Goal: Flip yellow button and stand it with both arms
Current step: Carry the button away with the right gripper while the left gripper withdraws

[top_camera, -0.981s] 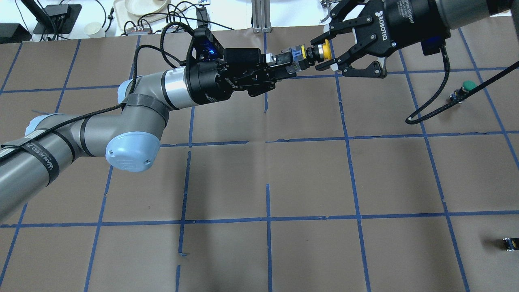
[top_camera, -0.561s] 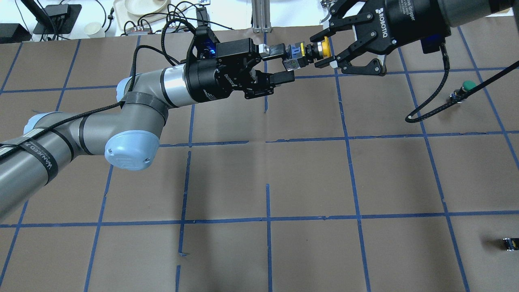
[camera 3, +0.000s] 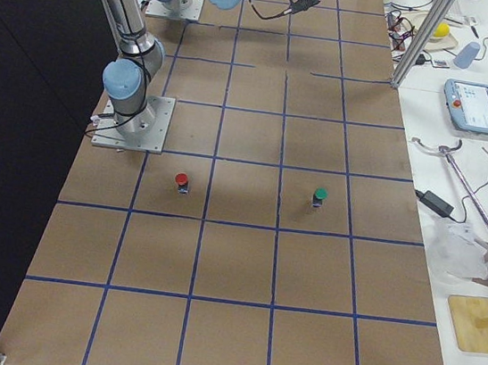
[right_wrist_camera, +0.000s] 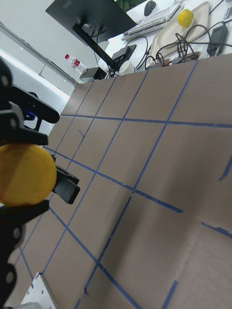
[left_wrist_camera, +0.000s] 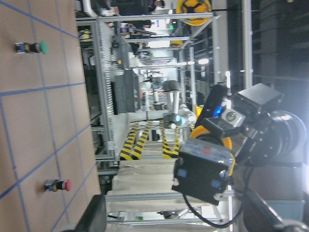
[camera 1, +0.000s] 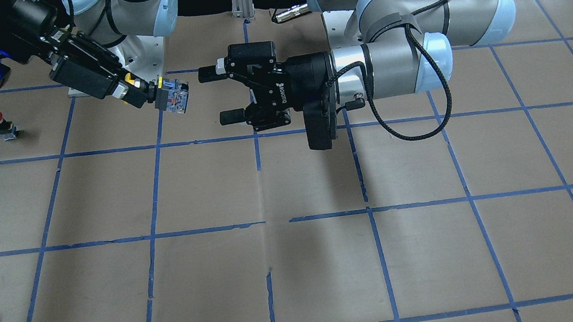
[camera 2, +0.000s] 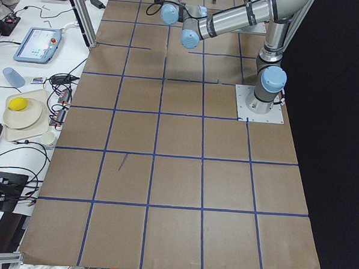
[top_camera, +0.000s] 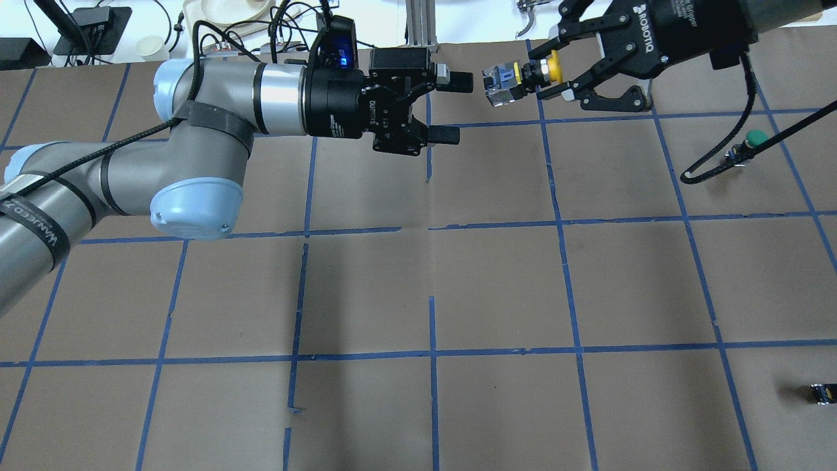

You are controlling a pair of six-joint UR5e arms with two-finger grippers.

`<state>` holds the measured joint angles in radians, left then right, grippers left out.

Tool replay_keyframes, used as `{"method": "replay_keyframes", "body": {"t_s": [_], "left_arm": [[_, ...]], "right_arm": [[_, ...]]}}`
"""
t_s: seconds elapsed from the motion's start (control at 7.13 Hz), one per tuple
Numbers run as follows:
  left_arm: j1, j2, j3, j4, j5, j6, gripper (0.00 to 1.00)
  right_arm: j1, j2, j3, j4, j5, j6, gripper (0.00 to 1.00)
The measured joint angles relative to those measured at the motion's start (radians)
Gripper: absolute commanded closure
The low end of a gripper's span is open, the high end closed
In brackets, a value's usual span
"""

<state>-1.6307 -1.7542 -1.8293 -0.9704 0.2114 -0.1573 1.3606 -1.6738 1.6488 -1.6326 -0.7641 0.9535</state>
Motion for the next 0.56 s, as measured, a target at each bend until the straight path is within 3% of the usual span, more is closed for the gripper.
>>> {"method": "replay_keyframes", "body": {"t_s": [0.28,0.56], "left_arm": [[-0.008,0.025,0.036,0.040,0.242,-0.149,0.01],[-0.023,0.098,0.051,-0.034,0.621,-0.181,0.01]], "right_arm": [[-0.040,0.001,0.004,0.014,-0.149,-0.284,0.77],[-0.081,0.002,0.025,0.053,-0.336,-0.681,0.79]]}}
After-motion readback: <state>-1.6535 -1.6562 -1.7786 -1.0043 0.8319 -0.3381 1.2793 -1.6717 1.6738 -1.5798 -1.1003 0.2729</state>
